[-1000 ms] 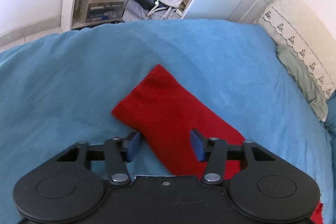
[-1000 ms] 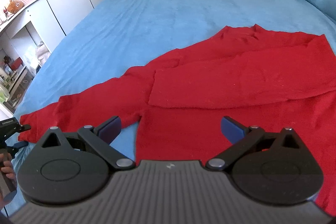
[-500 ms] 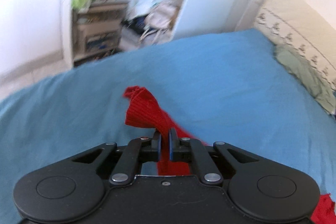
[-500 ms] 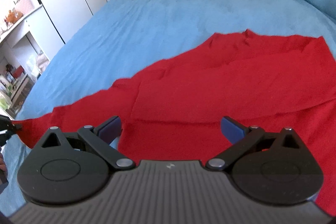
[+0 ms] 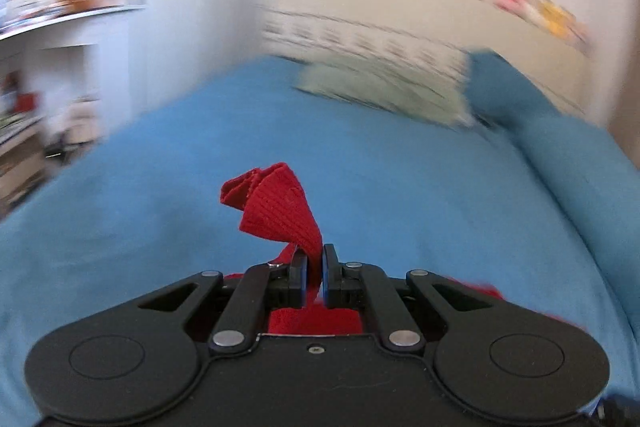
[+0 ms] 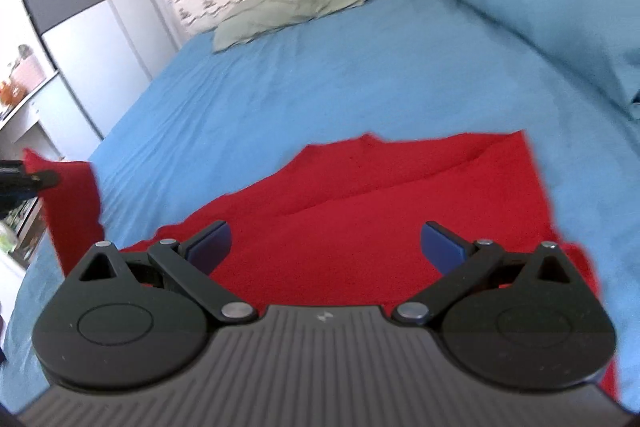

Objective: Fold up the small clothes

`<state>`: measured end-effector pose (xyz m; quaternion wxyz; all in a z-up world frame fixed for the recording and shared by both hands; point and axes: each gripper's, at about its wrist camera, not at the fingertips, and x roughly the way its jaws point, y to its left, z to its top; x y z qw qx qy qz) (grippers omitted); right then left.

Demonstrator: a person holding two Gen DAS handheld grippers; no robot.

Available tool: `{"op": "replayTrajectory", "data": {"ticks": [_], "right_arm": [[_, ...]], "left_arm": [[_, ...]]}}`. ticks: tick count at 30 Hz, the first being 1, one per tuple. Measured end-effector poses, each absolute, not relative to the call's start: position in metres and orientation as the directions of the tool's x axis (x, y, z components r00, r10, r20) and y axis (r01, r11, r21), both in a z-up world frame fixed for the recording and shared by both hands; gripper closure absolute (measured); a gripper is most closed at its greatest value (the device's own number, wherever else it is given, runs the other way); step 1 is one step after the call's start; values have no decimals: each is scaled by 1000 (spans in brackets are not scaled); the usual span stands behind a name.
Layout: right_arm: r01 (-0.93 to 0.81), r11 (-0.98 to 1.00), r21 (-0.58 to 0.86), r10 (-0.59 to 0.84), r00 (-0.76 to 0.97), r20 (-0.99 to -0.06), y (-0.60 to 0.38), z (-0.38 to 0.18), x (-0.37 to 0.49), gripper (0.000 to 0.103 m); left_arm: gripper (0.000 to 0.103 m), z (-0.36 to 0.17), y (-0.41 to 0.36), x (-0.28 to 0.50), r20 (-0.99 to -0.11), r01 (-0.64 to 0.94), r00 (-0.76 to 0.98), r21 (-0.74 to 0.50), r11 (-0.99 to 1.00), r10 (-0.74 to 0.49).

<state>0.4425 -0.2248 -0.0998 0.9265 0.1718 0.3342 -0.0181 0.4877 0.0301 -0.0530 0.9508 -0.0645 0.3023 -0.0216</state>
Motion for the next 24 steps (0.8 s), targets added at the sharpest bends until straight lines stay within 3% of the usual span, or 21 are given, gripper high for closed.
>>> {"op": "replayTrajectory", "data": {"ticks": [4,9,15,18,20,21,22,24], "right_arm": [[170,941,294,56,775,-629,-277,-105,438,0],[180,938,296,61,754,-654,-327,-124,432,0],[186,936,298,74,724,-686,-350,-150,429,0],[187,933,309,86,716,-692,-351,-153,431,0],[180,934,308,91,715,-693,-347,-151,435,0],[175,935,308,94,716,-692,-345,-149,436,0],[167,937,308,99,716,-691,-342,-147,438,0],[147,942,302,109,716,-690,-333,-141,443,0]], "left_arm": [[96,-96,-55,485,-631,140,755,-110,984,-177],[96,-158,-120,484,-726,210,664,-48,977,-179],[95,-194,-135,488,-780,242,606,-3,970,-153],[90,-194,-136,490,-783,259,603,12,966,-153],[64,-186,-135,491,-782,269,603,13,963,-158],[45,-181,-135,483,-776,273,610,14,962,-162],[36,-177,-131,482,-770,274,616,14,962,-165],[32,-165,-116,478,-762,277,626,15,961,-169]]}}
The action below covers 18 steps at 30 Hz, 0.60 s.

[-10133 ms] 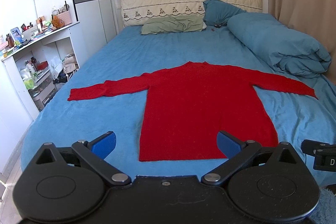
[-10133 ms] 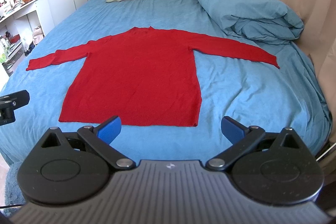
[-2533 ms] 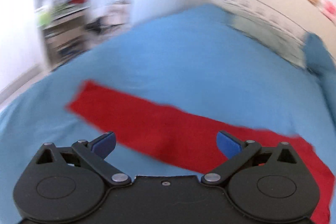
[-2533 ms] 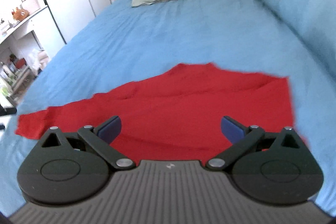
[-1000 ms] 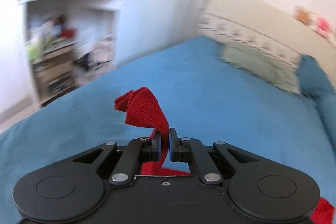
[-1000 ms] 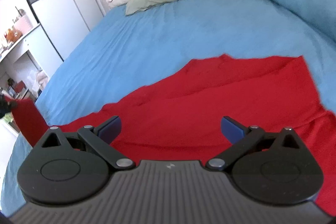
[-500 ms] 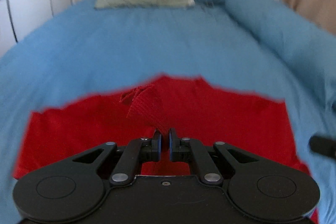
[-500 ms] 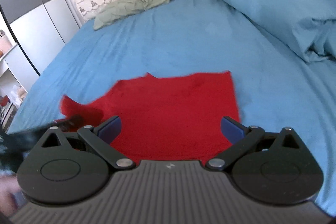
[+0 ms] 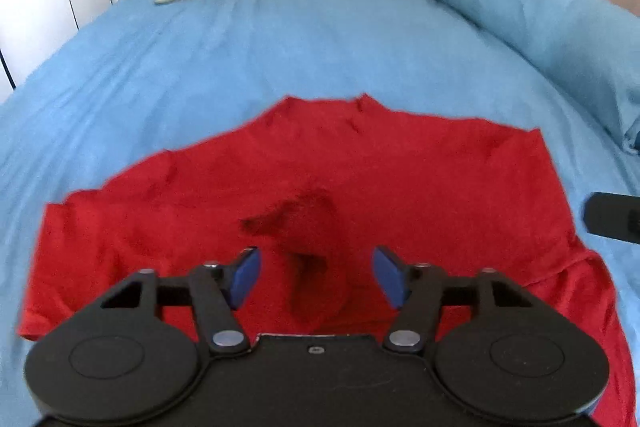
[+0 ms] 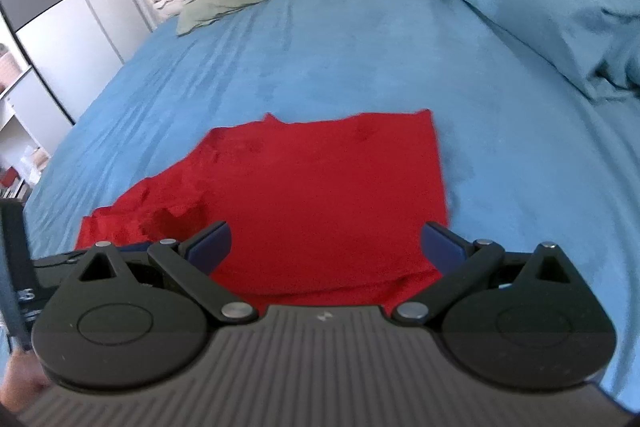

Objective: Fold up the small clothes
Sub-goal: 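Grasp the sweater side edge with the right tool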

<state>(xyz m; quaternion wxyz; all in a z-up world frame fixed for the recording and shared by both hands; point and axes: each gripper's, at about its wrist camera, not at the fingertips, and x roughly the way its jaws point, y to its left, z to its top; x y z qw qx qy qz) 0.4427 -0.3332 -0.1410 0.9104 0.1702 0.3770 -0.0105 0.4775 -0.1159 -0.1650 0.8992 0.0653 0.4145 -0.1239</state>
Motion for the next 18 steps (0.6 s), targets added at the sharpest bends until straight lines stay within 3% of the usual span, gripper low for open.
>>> {"op": "replayTrajectory", "data": {"ticks": [8,10,15,17,18], "right_arm": [[14,972,233,164,669,-725,-269,-128,472,0],[-27,978,207,173,662,-730,-246,-134,480,0],[-24,979,202,174,612,-771,-210,-173,510,0],[28,976,218,163,574,-803,-205,-189,520,13],[68,971,228,152,559,-815,-204,-195,523,14]], "left_arm": [[25,-139,-30,467,-775,208,628,82,975,-69],[18,-143,-9,464,-775,194,631,114,974,-35],[18,-160,31,470,-792,124,610,98,987,2],[18,-167,41,474,-799,97,601,91,991,15],[18,-169,44,474,-802,86,597,87,992,18]]}}
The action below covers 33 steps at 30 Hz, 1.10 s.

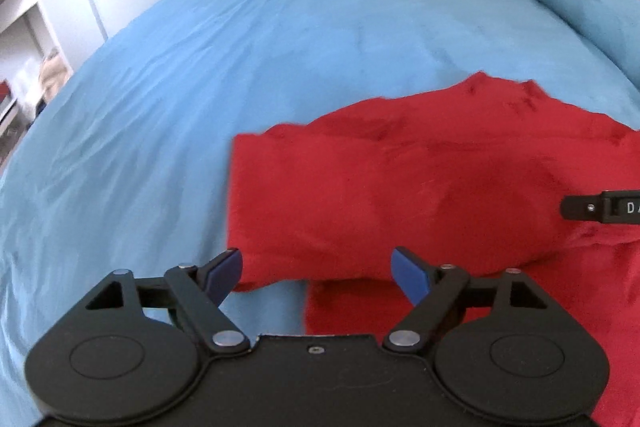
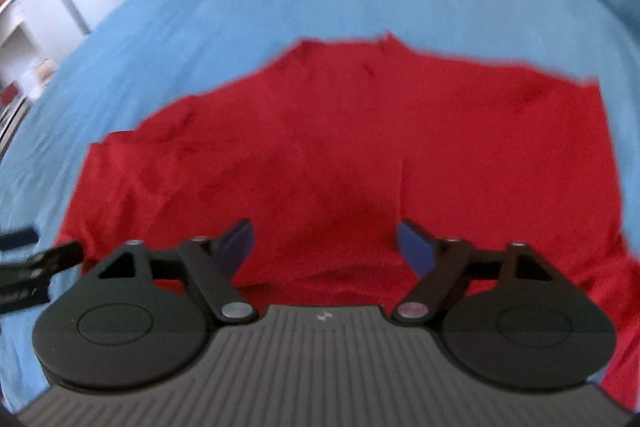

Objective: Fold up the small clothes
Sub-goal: 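Grasp the sweater side edge with the right tool, then fold the held side inward over the body with the right tool, release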

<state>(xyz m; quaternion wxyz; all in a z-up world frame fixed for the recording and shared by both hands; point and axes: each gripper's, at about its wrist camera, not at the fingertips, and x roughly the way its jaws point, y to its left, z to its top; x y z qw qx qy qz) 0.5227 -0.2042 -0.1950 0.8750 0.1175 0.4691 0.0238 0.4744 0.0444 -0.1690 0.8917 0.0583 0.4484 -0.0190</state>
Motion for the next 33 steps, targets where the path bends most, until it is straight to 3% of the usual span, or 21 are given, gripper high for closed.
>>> {"op": "replayTrajectory", "data": {"ticks": [4,10,13,16,26,33], "right_arm": [[186,949,256,113,556,-824,-209,-201,517,15],[267,921,284,96,551,-829,-221,-206,512,35],[269,917,295,105,552,-828,-222,-207,515,51],[258,922,290,111,542,-833,-224,-209,519,78],[123,941,315,137,712,-688,-249,-114,538,80],[161,956,245,53,727,-685,-292,-99,542,80]], "left_arm": [[18,-173,55,472,-807,60,590,77,995,27],[18,-174,62,475,-813,54,582,78,995,32],[18,-177,67,477,-815,50,578,85,995,41],[18,-182,70,480,-822,39,567,92,995,54],[18,-199,51,480,-844,108,537,84,991,13],[19,-209,35,502,-817,4,564,152,988,123]]}}
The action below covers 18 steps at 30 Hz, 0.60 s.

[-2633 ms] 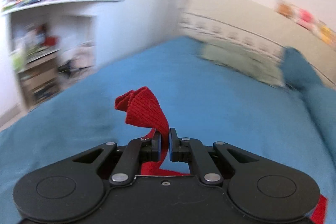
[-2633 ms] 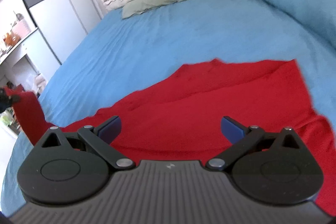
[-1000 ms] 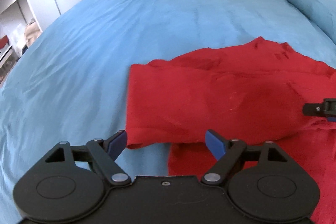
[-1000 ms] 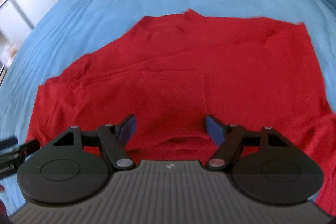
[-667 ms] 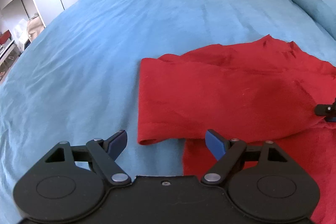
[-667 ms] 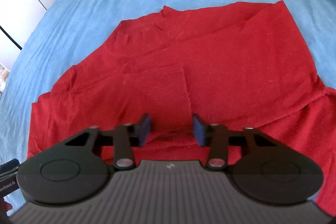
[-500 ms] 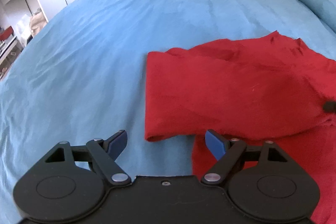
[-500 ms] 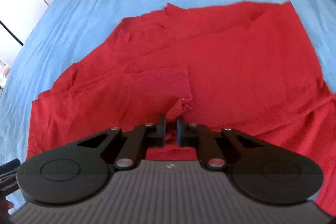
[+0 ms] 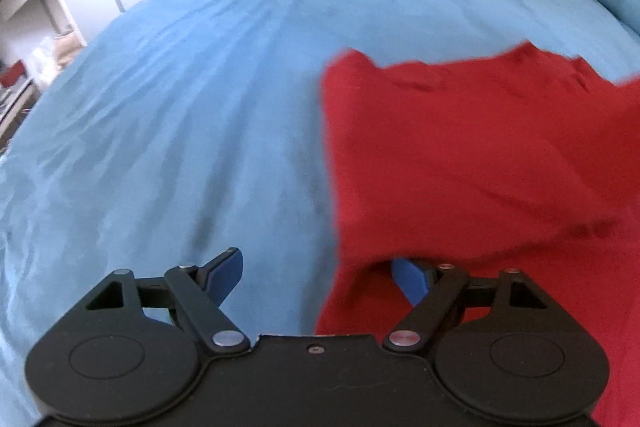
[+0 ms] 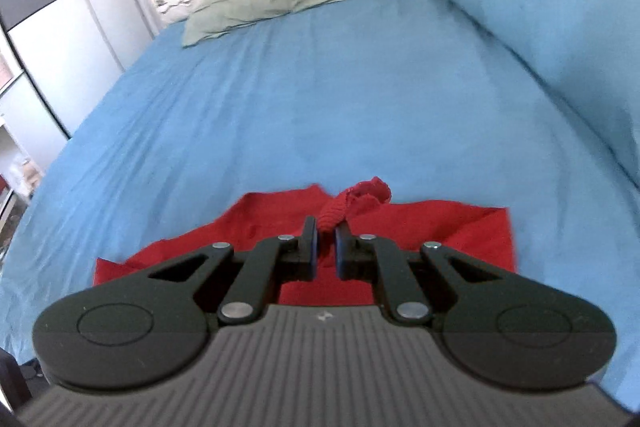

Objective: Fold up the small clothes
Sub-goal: 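Fold the held side inward over the body with the right tool, release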

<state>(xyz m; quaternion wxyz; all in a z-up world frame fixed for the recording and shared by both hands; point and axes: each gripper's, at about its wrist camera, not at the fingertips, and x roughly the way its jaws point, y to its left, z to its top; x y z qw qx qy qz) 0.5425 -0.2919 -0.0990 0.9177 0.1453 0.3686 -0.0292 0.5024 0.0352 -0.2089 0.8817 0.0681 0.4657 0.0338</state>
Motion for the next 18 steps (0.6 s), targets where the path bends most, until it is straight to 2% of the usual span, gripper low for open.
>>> {"op": "replayTrajectory", "data": {"ticks": [6,10,15,18], "right_arm": [[297,917,265,-25,708,-706,-336,-120,531,80],[398,870,290,-46,653,-756,-365,-155,523,80],[381,896,228,-33,569,-822,-372,-193,517,80],[380,906,186,-59,549,-833,-373,-201,510,74]], "left_arm": [[17,-213,51,505,-822,-34,554,136,990,132],[16,-217,73,499,-837,-108,536,59,992,108],[15,-216,72,489,-828,-90,544,105,990,138],[15,-210,75,482,-840,-108,524,102,989,143]]}}
